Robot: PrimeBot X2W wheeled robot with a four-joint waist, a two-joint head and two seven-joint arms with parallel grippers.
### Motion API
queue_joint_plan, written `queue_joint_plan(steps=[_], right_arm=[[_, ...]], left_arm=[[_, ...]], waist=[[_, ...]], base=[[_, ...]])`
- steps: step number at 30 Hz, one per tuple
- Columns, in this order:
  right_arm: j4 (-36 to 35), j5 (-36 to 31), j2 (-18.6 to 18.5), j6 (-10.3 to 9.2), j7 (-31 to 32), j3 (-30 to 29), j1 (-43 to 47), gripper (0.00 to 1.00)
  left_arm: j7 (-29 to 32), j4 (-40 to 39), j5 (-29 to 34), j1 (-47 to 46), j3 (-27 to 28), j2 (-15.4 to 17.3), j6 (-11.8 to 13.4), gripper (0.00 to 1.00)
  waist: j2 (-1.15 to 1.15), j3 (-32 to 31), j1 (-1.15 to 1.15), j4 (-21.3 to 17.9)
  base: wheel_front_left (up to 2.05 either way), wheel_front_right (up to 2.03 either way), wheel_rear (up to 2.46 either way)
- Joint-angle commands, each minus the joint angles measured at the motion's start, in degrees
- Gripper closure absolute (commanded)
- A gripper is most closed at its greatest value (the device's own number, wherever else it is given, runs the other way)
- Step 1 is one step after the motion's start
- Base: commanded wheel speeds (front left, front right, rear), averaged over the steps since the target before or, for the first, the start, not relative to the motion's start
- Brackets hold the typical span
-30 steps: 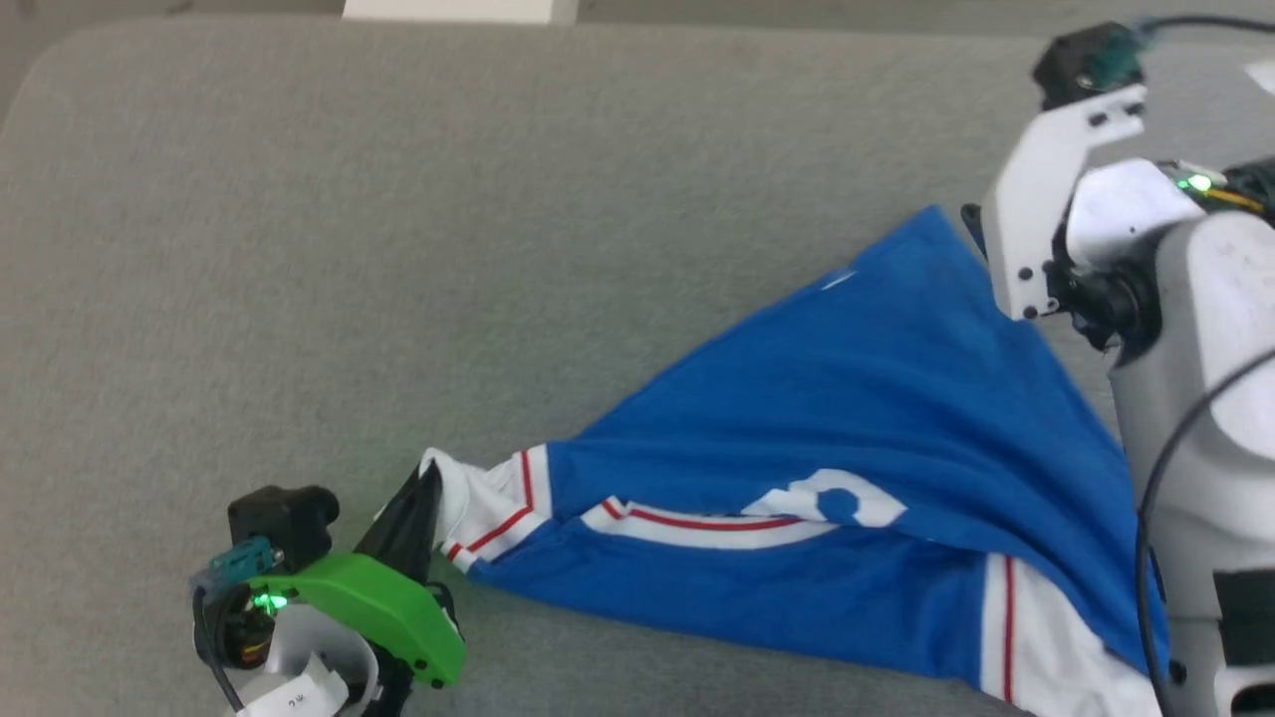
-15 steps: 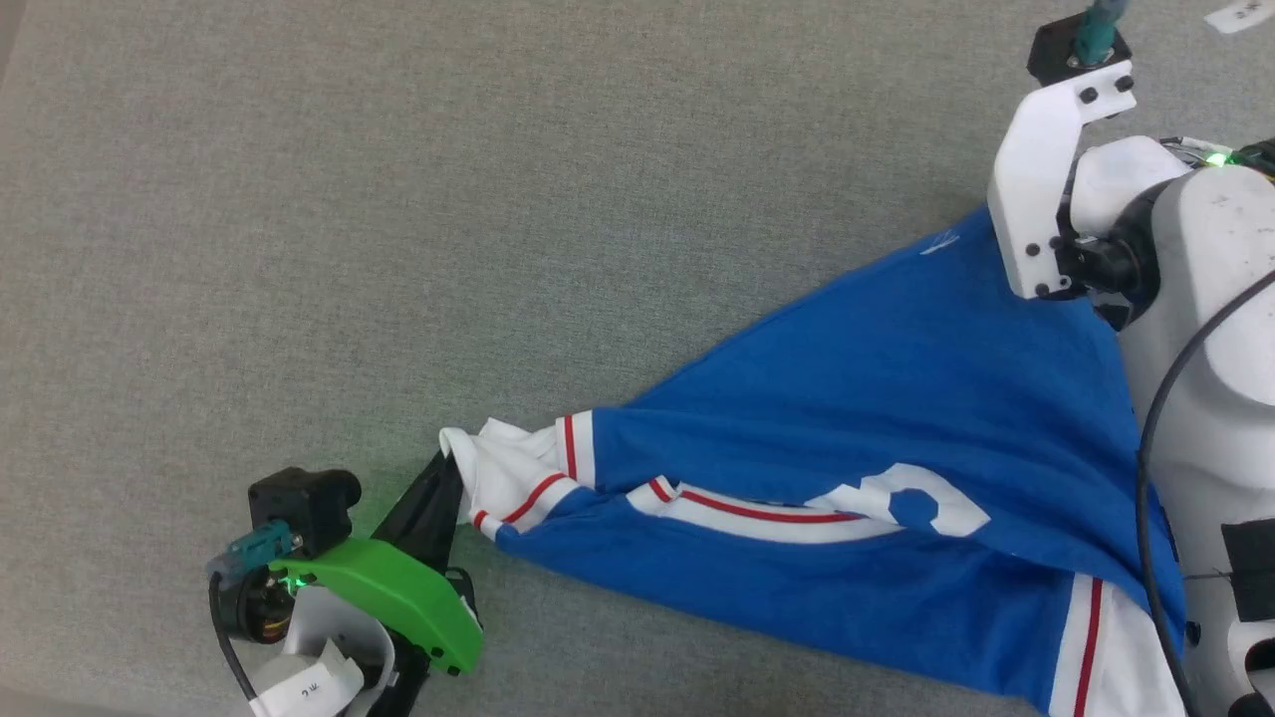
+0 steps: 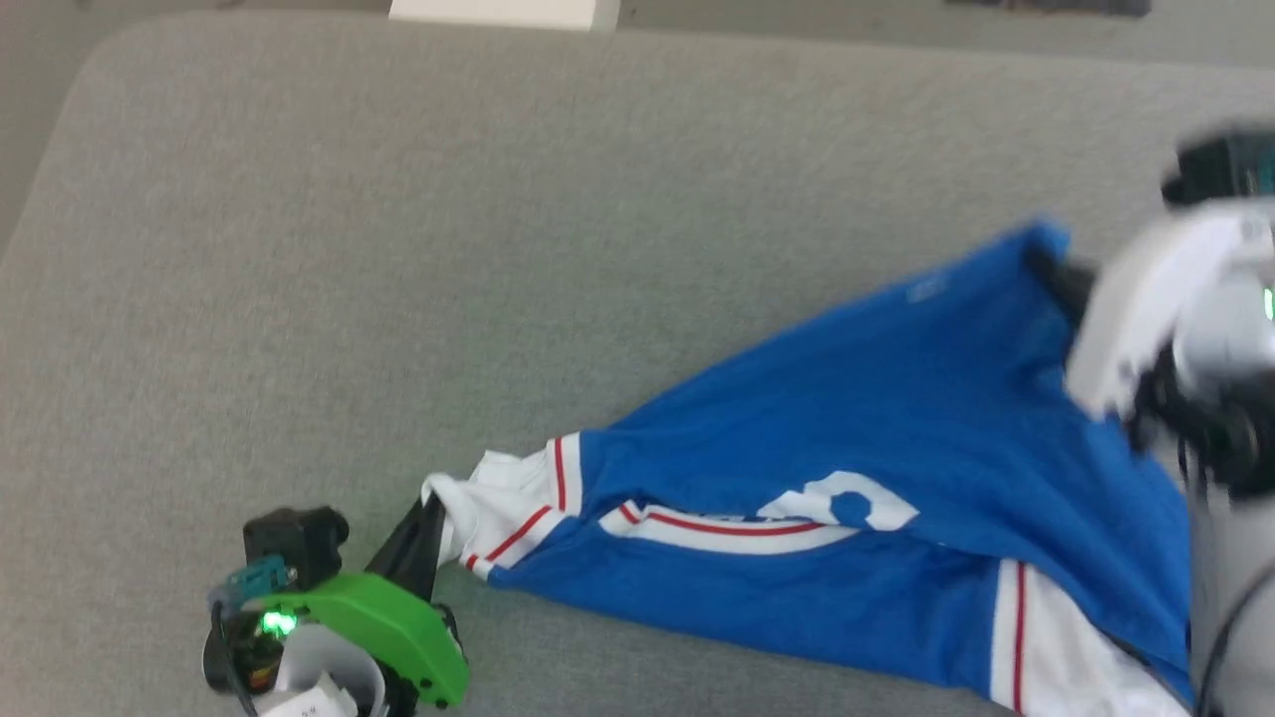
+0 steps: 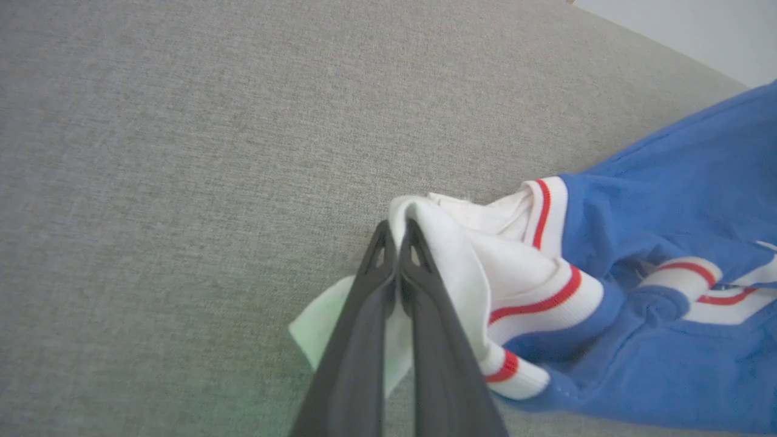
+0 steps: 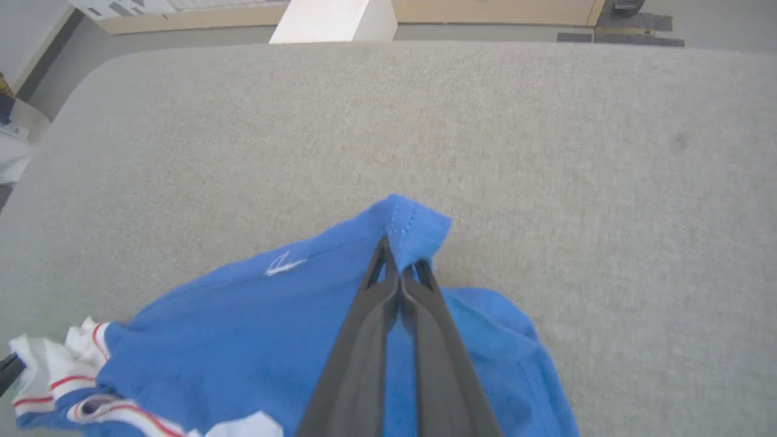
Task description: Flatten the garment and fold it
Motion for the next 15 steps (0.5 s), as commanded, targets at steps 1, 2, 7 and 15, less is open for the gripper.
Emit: queue_joint_plan(steps=[1,2,7,15], right_arm=[[-2.67,0.91,0.75,-0.08,0.62,-1.06,4.34,1.0],[-4.78,1.48,1.29,-0.08,1.01,-2.01,7.28,1.0],[-13.41,4.87,4.6,-0.08,3.92,-7.72,22.71,1.0],[-15.38,11.45,5.61,-0.08,5.5,-11.33,38.59,1.0]], left_arm=[[-0.41,0.25,-0.64,1.31,0.26,0.3,0.43,1.0],[-0.37,0.31,-0.75,1.93,0.25,0.29,0.63,1.0],[-0.21,0.21,-1.52,5.19,0.22,-0.02,1.74,1.0],[-0.76,0.44,-3.23,8.51,0.47,-0.53,1.97,1.0]], waist=[[0.0,-6.62,0.0,-5.44],[0.0,-7.49,0.0,-6.03],[0.0,-11.17,0.0,-8.59],[0.0,-14.17,0.0,-9.56]], base=[[0.0,0.0,0.0],[0.0,0.0,0.0],[0.0,0.0,0.0],[0.0,0.0,0.0]])
